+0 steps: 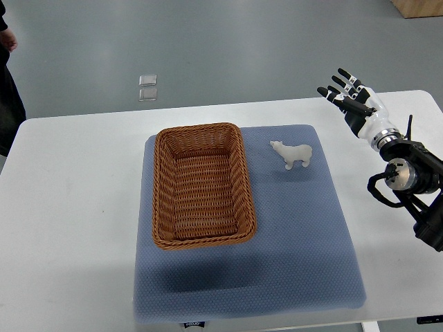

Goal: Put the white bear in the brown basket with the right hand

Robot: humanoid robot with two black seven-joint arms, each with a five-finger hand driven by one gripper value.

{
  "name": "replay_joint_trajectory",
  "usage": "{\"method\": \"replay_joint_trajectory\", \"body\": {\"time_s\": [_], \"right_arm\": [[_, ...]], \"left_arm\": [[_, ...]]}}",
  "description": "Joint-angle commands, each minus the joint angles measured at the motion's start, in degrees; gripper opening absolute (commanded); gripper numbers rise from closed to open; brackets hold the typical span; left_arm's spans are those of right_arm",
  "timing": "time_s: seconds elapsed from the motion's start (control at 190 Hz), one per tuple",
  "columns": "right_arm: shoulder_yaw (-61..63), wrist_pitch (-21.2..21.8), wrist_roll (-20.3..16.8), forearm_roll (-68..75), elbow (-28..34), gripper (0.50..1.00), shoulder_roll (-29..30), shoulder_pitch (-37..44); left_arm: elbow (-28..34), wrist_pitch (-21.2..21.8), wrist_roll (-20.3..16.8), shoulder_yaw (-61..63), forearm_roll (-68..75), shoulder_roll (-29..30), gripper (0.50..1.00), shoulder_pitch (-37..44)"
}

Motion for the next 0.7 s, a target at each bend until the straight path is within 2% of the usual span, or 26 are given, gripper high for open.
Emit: {"method": "replay_joint_trajectory", "body": {"time_s": [0.0, 0.696], "right_arm": [[-0.05, 0.00, 0.00, 0.00, 0.00, 0.924, 0.13, -0.07], [0.30, 0.18, 0.00, -0.09, -0.26, 0.924, -0.31, 0.28]], "left_arm": [[0.11, 0.01, -0.03, 0.08, -0.05, 0.00, 1.000, 0.00], [0.82, 0.45, -0.29, 0.08, -0.14, 0.00, 1.000, 0.18]]}}
